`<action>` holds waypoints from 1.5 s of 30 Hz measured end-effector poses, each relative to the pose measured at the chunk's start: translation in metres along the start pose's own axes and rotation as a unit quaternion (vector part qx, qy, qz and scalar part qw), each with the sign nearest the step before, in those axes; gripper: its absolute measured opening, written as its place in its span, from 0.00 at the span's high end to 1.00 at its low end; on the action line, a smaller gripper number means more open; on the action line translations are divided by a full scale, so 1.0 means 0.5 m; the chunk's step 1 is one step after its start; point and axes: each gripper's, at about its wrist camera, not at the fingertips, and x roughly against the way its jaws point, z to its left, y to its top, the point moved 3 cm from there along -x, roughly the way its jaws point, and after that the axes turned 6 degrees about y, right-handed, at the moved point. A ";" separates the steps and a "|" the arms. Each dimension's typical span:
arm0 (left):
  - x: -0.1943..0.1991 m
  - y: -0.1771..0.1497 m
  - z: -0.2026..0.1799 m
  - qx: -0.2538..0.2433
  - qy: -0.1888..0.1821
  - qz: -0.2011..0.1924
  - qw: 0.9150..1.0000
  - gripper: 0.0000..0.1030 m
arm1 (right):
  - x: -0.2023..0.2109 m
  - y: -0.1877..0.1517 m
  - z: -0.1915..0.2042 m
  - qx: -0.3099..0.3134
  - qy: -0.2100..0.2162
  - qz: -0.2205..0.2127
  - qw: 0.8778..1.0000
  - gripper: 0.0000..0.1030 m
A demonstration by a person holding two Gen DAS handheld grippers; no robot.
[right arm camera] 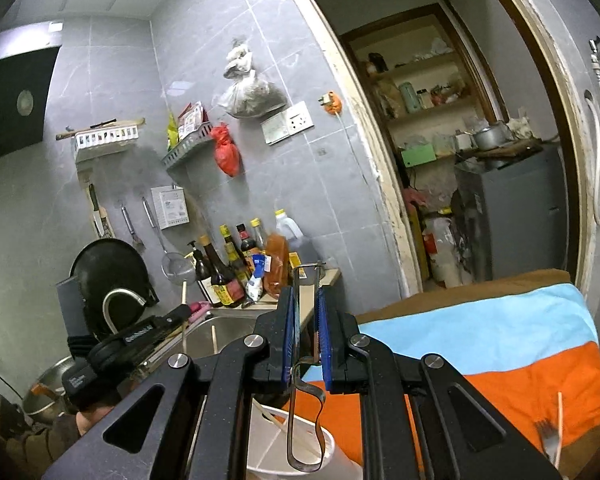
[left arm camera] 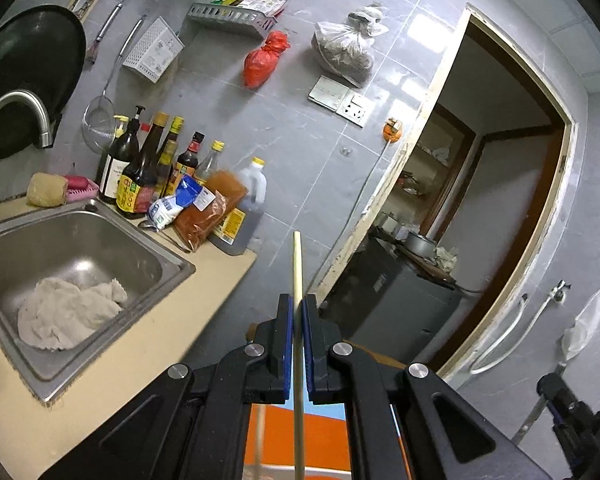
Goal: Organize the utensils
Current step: 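Lift the chopstick and tongs and carry them over the white basket with both tools, then open both tools to drop the chopstick and tongs into the basket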
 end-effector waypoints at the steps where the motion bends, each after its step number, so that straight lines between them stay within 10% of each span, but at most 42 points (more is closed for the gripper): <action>1: -0.003 -0.003 0.001 -0.002 0.000 -0.003 1.000 0.95 | -0.006 -0.006 0.002 0.004 -0.001 -0.001 1.000 0.90; 30: -0.011 -0.083 0.008 -0.036 -0.026 -0.032 0.999 0.95 | -0.081 -0.139 0.009 0.055 -0.028 0.039 0.997 0.89; 45: 0.009 -0.102 0.029 -0.051 -0.043 0.027 0.997 0.88 | -0.065 -0.150 0.010 0.036 -0.014 0.050 0.998 0.75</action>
